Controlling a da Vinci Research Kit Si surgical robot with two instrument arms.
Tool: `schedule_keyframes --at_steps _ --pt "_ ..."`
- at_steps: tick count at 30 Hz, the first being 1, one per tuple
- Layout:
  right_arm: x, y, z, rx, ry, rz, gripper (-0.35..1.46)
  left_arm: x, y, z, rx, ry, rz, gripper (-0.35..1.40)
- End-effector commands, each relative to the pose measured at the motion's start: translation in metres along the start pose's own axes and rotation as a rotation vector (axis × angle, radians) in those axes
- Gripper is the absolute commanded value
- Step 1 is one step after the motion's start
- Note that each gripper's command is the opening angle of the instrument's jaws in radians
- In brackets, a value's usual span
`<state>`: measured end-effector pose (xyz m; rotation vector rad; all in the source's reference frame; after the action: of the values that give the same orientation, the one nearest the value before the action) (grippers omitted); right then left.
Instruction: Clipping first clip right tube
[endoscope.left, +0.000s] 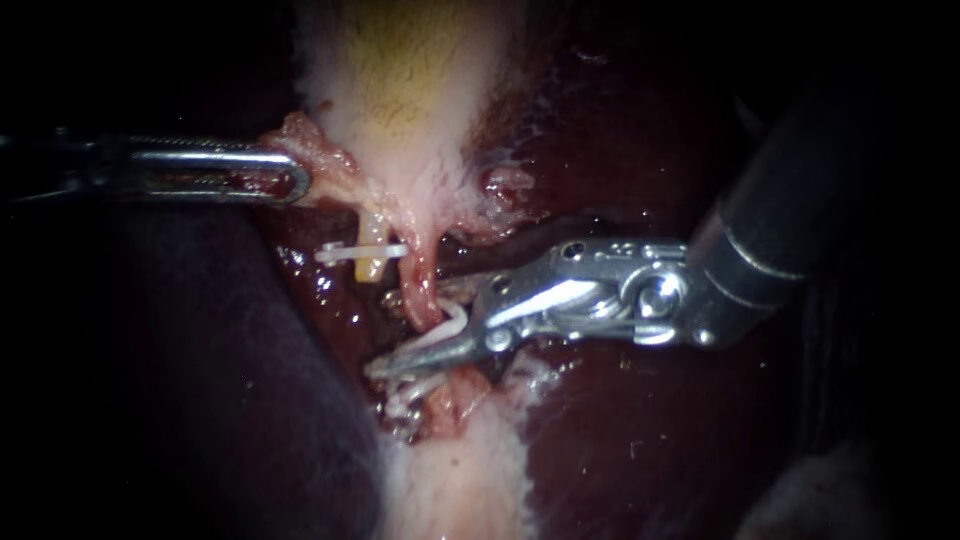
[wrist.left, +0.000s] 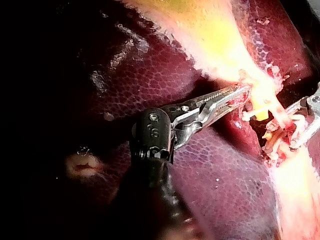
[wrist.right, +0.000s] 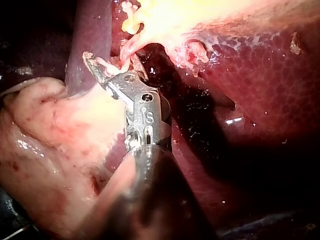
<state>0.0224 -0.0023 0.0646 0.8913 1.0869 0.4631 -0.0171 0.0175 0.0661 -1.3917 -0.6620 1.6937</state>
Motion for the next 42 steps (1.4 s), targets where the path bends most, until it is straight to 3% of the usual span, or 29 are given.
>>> schedule_keyframes --at_steps 1,6,14,19,33,37,42 --pt "-0.0001 -0.0003 0.0000 0.014 -0.010 0.004 0.45 0.0000 0.0000 0.0000 0.000 0.000 0.000 -0.35" --pt "-0.0013 -0.0011 0.0002 0.065 -0.038 0.028 0.45 0.0000 0.0000 0.0000 -0.001 0.000 0.000 -0.35" --pt "-0.0050 -0.0011 0.0006 0.108 -0.084 0.035 0.44 -0.0001 -0.0001 0.0000 -0.001 0.000 0.001 -0.35" --pt "-0.0063 -0.0010 0.0008 0.125 -0.103 0.036 0.44 -0.0002 -0.0003 0.0000 -0.001 0.000 0.001 -0.35" --pt "-0.0060 -0.0008 0.0008 0.109 -0.093 0.037 0.32 -0.0002 -0.0003 0.0000 -0.001 0.000 0.001 -0.35" --pt "-0.0059 -0.0007 0.0003 0.101 -0.086 0.038 0.04 -0.0002 -0.0003 0.0000 -0.001 0.000 0.001 -0.35" --pt "-0.0057 -0.0006 -0.0002 0.099 -0.083 0.040 -0.17 -0.0002 -0.0003 0.0000 -0.001 0.000 0.001 -0.35"
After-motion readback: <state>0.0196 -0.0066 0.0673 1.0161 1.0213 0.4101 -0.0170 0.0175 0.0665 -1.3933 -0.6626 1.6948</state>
